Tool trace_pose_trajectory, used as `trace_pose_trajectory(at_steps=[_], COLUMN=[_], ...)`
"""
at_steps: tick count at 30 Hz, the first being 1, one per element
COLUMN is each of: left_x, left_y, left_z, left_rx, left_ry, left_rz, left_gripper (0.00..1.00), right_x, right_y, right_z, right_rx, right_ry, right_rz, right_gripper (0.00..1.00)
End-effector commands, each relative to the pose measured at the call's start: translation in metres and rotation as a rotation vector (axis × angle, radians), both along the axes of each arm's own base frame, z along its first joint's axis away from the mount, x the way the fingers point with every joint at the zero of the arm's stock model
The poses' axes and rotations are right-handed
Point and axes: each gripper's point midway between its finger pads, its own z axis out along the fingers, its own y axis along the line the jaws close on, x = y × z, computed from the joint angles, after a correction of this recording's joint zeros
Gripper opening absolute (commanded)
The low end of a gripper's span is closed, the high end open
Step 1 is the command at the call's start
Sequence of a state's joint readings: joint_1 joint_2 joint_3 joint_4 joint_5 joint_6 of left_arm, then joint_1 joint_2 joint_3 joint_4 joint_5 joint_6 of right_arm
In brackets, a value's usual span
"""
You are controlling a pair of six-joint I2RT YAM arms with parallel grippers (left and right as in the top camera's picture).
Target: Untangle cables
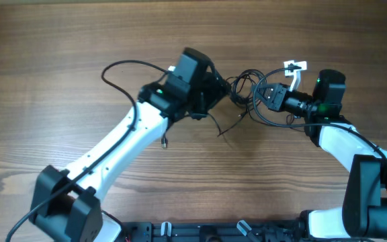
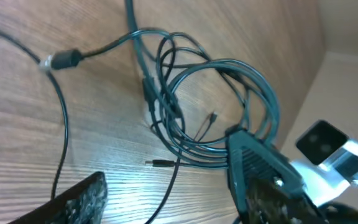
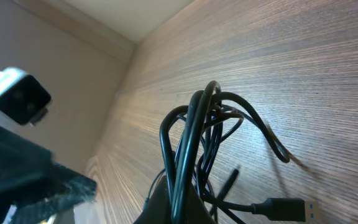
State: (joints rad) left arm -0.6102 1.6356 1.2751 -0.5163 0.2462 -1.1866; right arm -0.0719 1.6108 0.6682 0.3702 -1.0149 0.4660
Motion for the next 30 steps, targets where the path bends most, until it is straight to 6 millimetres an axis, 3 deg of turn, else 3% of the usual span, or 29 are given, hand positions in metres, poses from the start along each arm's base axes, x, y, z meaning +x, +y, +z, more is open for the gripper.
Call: trace_pose_trajectory(at_steps=[1,3,5,6,8,9,10,12,15,16,19,20,21,23,24,26,27,28,29,30], left_x=[0.005,0.009,0.015,0.018,0.024,0.029,0.037,0.058,0.070,0.070,0.063,0.052,0.045,0.024,0.016,0.015,0.024,0.027,0.023,0.015], left_y=[-0.008,-0.018,-0.019,-0.016,-0.008,-0.001,0.002,0.011,0.033,0.046,0.076,0.083,0.078,0.047,0.038,0.039,0.063,0.105,0.132,0.155], left_z=[-0.052,-0.074,-0.086,-0.092,-0.098,-0.097,-0.094,-0.070,-0.008,0.025,0.055,0.062,0.067,0.085,0.089,0.077,0.048,0.017,0.001,-0.011], left_rx=[0.045,0.047,0.059,0.080,0.125,0.141,0.136,0.076,-0.102,-0.155,-0.114,-0.111,-0.127,-0.229,-0.229,-0.128,0.060,0.281,0.397,0.476], left_ry=[0.124,0.149,0.146,0.137,0.111,0.093,0.071,-0.001,-0.046,-0.105,-0.184,-0.170,-0.177,-0.244,-0.302,-0.347,-0.298,-0.194,-0.113,-0.030], left_rz=[0.138,0.147,0.156,0.172,0.200,0.226,0.239,0.212,0.158,0.114,0.107,0.104,0.051,-0.195,-0.299,-0.341,-0.229,-0.044,0.090,0.223], left_gripper=[0.71,0.74,0.68,0.60,0.32,0.09,0.04,0.04,0.04,0.04,0.04,0.04,0.04,0.04,0.04,0.09,0.12,0.17,0.17,0.28], right_x=[0.001,0.000,-0.001,-0.001,-0.004,-0.010,-0.017,-0.025,-0.017,-0.016,-0.014,-0.008,-0.004,0.004,0.004,0.001,-0.002,-0.005,-0.007,-0.009], right_y=[0.000,0.000,0.000,0.000,0.003,0.008,0.012,0.015,0.003,0.000,-0.002,-0.010,-0.020,-0.041,-0.042,-0.035,-0.025,-0.015,-0.011,-0.006], right_z=[0.000,-0.002,-0.003,-0.003,-0.002,0.003,0.007,0.006,-0.019,-0.026,-0.028,-0.037,-0.046,-0.063,-0.064,-0.059,-0.051,-0.041,-0.036,-0.029], right_rx=[-0.012,-0.011,-0.011,-0.011,-0.006,-0.008,-0.003,-0.008,-0.114,-0.140,-0.150,-0.201,-0.235,-0.270,-0.270,-0.239,-0.203,-0.168,-0.149,-0.123], right_ry=[-0.017,0.002,0.008,0.006,-0.004,-0.063,-0.109,-0.145,-0.073,-0.047,-0.040,-0.016,0.041,0.181,0.190,0.179,0.136,0.081,0.058,0.032], right_rz=[0.003,0.003,0.003,0.003,0.027,0.090,0.145,0.197,0.105,0.077,0.064,0.009,-0.063,-0.229,-0.239,-0.199,-0.132,-0.061,-0.031,0.001], right_gripper=[0.04,0.04,0.04,0.04,0.04,0.04,0.04,0.04,0.04,0.04,0.04,0.04,0.04,0.04,0.04,0.04,0.04,0.04,0.04,0.04])
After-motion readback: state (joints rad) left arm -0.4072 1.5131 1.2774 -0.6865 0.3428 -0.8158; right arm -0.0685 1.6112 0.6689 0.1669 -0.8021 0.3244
